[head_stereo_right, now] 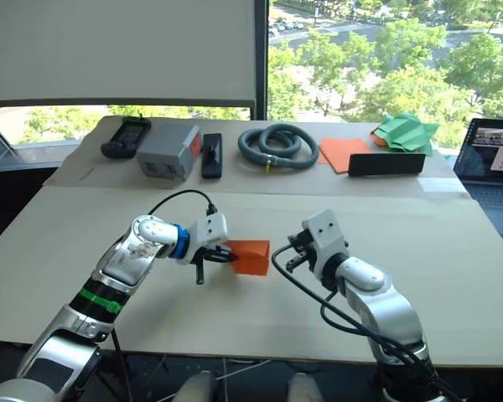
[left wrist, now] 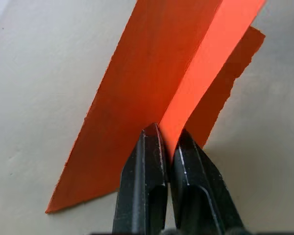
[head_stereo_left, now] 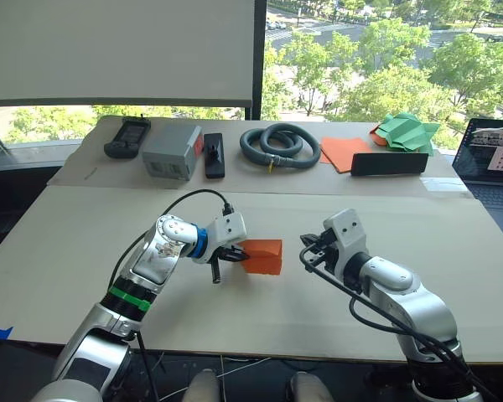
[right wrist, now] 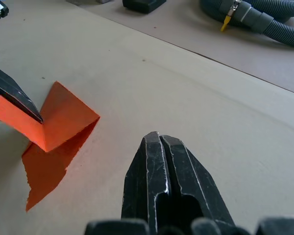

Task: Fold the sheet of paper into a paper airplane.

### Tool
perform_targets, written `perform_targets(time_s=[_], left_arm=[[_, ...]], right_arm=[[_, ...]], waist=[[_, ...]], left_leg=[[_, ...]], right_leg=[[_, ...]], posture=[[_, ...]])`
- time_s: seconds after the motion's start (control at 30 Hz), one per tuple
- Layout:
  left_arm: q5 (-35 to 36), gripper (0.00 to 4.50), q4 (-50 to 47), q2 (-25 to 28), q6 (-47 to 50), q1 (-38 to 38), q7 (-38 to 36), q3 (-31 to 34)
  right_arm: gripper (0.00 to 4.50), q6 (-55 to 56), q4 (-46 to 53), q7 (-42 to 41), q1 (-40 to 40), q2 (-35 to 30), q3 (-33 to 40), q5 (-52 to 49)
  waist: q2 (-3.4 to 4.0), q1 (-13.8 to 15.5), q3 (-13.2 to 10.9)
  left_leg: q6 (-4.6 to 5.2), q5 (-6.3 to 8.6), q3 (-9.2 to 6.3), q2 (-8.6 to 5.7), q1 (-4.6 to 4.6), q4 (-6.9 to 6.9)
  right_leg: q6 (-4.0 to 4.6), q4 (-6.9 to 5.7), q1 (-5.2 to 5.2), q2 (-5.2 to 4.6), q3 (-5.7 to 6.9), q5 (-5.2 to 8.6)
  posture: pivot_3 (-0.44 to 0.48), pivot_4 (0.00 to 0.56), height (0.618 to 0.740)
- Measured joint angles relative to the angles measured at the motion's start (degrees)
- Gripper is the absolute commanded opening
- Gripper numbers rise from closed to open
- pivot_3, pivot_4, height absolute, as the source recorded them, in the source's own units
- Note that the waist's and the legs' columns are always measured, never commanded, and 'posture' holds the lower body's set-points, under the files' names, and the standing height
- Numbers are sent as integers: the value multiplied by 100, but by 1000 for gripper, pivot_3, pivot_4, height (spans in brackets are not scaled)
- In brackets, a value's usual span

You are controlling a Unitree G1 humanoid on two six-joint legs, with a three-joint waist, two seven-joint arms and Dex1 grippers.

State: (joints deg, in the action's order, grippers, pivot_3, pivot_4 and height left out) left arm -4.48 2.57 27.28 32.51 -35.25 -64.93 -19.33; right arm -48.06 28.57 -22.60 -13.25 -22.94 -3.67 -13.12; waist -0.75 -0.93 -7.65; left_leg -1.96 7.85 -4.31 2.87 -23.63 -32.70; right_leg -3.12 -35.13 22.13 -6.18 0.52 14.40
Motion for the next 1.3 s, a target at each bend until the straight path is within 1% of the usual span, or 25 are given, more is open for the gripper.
perform_targets(time_s=[0.07, 0.1, 0.13, 0.2, 0.3, 0.37, 0.43, 0.47, 0.5, 0.53, 0.6, 0.7, 0.77, 0.8, 0.9, 0.97, 1.13, 1.17, 1.3], left_arm=[[25, 1823, -215, 0, 253, 27, 118, -6], [44, 2182, -319, 8, 341, 27, 164, 1], [67, 2531, -409, 20, 409, 27, 186, 11], [243, 3228, -595, 125, 540, 31, 165, 41], [548, 3240, -866, 316, 686, 41, 82, 255], [797, 3240, -1056, 498, 750, 46, 34, 470], [961, 3240, -1209, 698, 747, 68, -27, 615], [1115, 3240, -1292, 862, 734, 174, -92, 765], [1203, 3240, -1303, 987, 714, 253, -147, 864], [1279, 3240, -1301, 1122, 637, 360, -188, 968], [1385, 3240, -1271, 1379, 501, 590, -237, 1163], [1469, 3240, -1146, 1444, 451, 747, -119, 1376], [1581, 3240, -1142, 1454, 423, 915, -22, 1508], [1630, 3240, -1177, 1449, 432, 992, 6, 1529], [1866, 3240, -1343, 1385, 531, 1208, 104, 1586], [2017, 3240, -1433, 1375, 559, 1309, 183, 1598], [2338, 3240, -1522, 1277, 734, 1395, 428, 1799], [2401, 3240, -1518, 1277, 751, 1396, 459, 1847], [2698, 3240, -1409, 1269, 769, 1393, 510, 2066]], right_arm=[[0, 34, -14, -61, 0, -8, -10, 0], [609, 91, -44, -103, -1, -21, -20, 2], [877, 139, -70, -135, 0, -38, -24, -1], [1622, 244, -104, -286, -4, -89, -23, -51], [2676, 412, -103, -604, -44, -219, -21, -179], [3342, 527, -72, -957, -201, -387, -42, -307], [3988, 687, 25, -1233, -306, -554, -128, -376], [4380, 812, 13, -1343, -420, -597, -323, -330], [4477, 894, 4, -1390, -458, -600, -478, -276], [4477, 944, -55, -1420, -503, -597, -647, -204], [4477, 1033, -273, -1446, -548, -580, -908, -83], [4477, 1085, -520, -1441, -589, -548, -990, 34], [3970, 1144, -695, -1434, -631, -489, -1036, 89], [3645, 1156, -787, -1428, -633, -467, -1060, 115], [2614, 1200, -1091, -1359, -634, -405, -1106, 202], [1907, 1249, -1154, -1370, -634, -370, -1106, 225], [189, 1460, -1257, -1622, -636, -354, -1193, 231], [25, 1528, -1280, -1684, -638, -357, -1231, 237], [25, 1974, -1334, -2127, -693, -505, -1502, 323]], waist=[[-1, 5, -1], [0, 9, -1], [0, 10, -1], [0, 12, -1], [0, 15, -1], [1, 14, -2], [1, 10, -2], [1, -17, -2], [1, -23, -2], [0, -32, -2], [-1, -24, -5], [-2, 44, -7], [-6, 65, -6], [-6, 69, -6], [-7, 75, -7], [-7, 66, -6], [-7, 43, -6], [-7, 39, -6], [-7, 28, -6]], left_leg=[[-1, 0, 0, 0, -1, 0], [-1, 1, -1, 0, 2, -1], [-1, 1, 0, -1, 7, -1], [-1, 1, 0, -1, 4, -1], [0, 0, 1, -2, -1, -1], [0, 0, 1, -2, -5, -1], [0, 0, 1, -2, 2, 0], [0, 1, 2, -2, 19, 0], [4, 4, 1, -1, 27, 1], [4, 5, 1, -1, 29, 3], [-29, 26, 2, 0, 26, 6], [-34, 29, 6, -2, 17, 0], [-34, 28, 8, -2, 12, -3], [-33, 28, 9, -2, 11, -4], [-8, 13, 9, -2, 11, -3], [-9, 13, 9, -2, 13, -2], [-10, 14, 9, -2, 15, -2], [-10, 14, 8, -2, 16, -2], [-9, 13, 9, -2, 18, -2]], right_leg=[[1, 4, 7, 0, 0, 0], [1, 7, 10, 0, 1, 0], [1, 11, 9, -1, 1, 0], [1, 14, 7, -2, 0, 0], [1, 14, 5, -1, 0, 1], [2, 13, 3, -1, -1, 1], [2, 13, 4, -1, -1, 1], [5, 13, 4, -1, -4, 3], [7, 13, 1, -1, -3, 4], [8, 13, 3, -1, -4, 5], [8, 14, 7, -2, -4, 5], [8, 15, 3, -3, -3, 5], [7, 19, 3, -3, -5, 4], [7, 18, 2, -3, -6, 4], [7, 14, 4, -3, -6, 4], [7, 11, 5, -2, -6, 4], [7, 11, 4, -2, -6, 4], [7, 11, 3, -2, -6, 4], [7, 11, 2, -2, -6, 4]], posture=[[0, 150, 711], [0, 150, 711], [0, 150, 711], [0, 150, 711], [0, 150, 711], [0, 150, 711], [0, 150, 711], [0, 150, 711], [0, 150, 711], [0, 150, 711], [0, 150, 711], [0, 150, 711], [0, 150, 711], [0, 150, 711], [0, 150, 711], [0, 150, 711], [0, 150, 711], [0, 150, 711], [0, 150, 711]])
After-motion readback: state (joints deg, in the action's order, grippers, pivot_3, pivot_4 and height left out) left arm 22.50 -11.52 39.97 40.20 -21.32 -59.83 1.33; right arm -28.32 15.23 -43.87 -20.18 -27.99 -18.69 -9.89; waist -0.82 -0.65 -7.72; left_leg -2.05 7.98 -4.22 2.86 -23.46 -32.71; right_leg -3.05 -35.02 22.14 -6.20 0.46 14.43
